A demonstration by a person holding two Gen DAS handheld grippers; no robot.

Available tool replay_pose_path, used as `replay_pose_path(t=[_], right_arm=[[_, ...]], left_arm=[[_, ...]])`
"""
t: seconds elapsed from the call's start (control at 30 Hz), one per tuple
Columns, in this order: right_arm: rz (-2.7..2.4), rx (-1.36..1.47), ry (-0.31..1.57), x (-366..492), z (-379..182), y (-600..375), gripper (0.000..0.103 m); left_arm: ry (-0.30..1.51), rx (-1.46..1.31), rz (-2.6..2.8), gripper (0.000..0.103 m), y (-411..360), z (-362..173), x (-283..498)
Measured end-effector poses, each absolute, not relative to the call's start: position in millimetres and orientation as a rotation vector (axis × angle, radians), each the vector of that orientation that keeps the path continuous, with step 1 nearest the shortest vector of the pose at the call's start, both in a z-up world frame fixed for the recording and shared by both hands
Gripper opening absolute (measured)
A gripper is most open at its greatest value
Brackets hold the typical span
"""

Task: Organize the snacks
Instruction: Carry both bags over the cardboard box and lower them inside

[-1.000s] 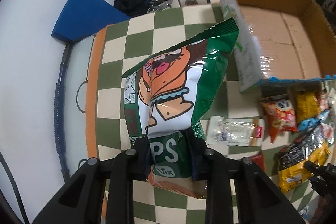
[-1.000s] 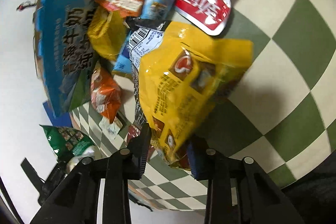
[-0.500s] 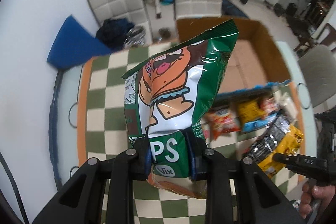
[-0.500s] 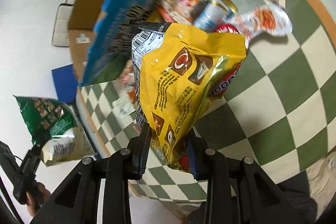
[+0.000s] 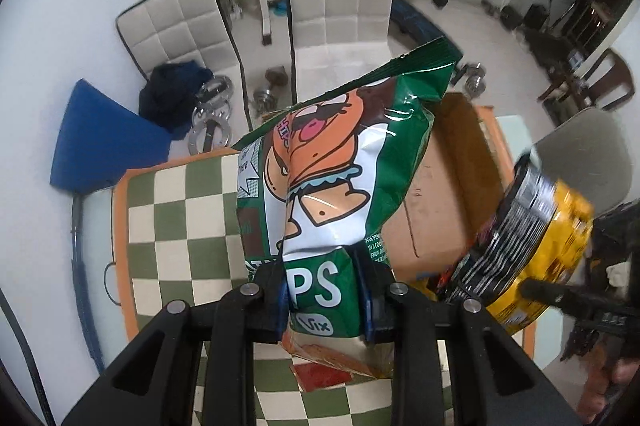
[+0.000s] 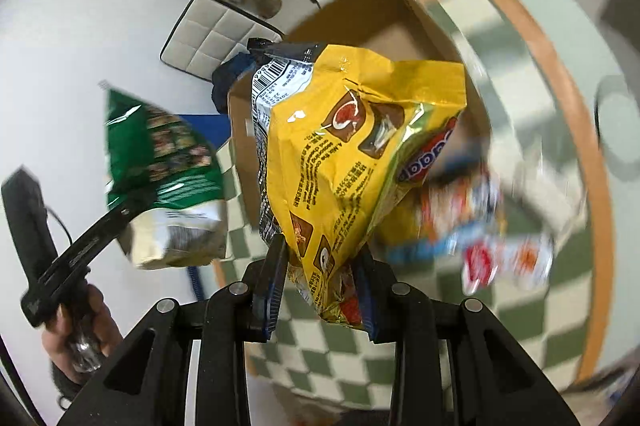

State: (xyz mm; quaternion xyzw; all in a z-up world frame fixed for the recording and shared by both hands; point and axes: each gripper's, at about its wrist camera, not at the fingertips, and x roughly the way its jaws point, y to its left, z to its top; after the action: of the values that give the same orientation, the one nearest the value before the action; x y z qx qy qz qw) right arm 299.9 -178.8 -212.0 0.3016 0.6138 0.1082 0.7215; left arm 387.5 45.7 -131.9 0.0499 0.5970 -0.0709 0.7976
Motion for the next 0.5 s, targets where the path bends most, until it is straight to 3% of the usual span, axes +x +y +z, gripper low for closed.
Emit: replay_pose_path(t=[0.27, 0.5], right_arm=[[0.324, 0.479, 1.510, 428.3, -254.2, -169.9, 0.034], [0.426, 0.321, 1.653, 481.3, -310.8, -152.4, 0.034]], left_arm=[[1.394, 0.336, -0.013, 0.024, 8.7, -201.6, 455.7], [1.430, 0.454, 0.030, 0.025, -26.9, -242.0, 483.7]])
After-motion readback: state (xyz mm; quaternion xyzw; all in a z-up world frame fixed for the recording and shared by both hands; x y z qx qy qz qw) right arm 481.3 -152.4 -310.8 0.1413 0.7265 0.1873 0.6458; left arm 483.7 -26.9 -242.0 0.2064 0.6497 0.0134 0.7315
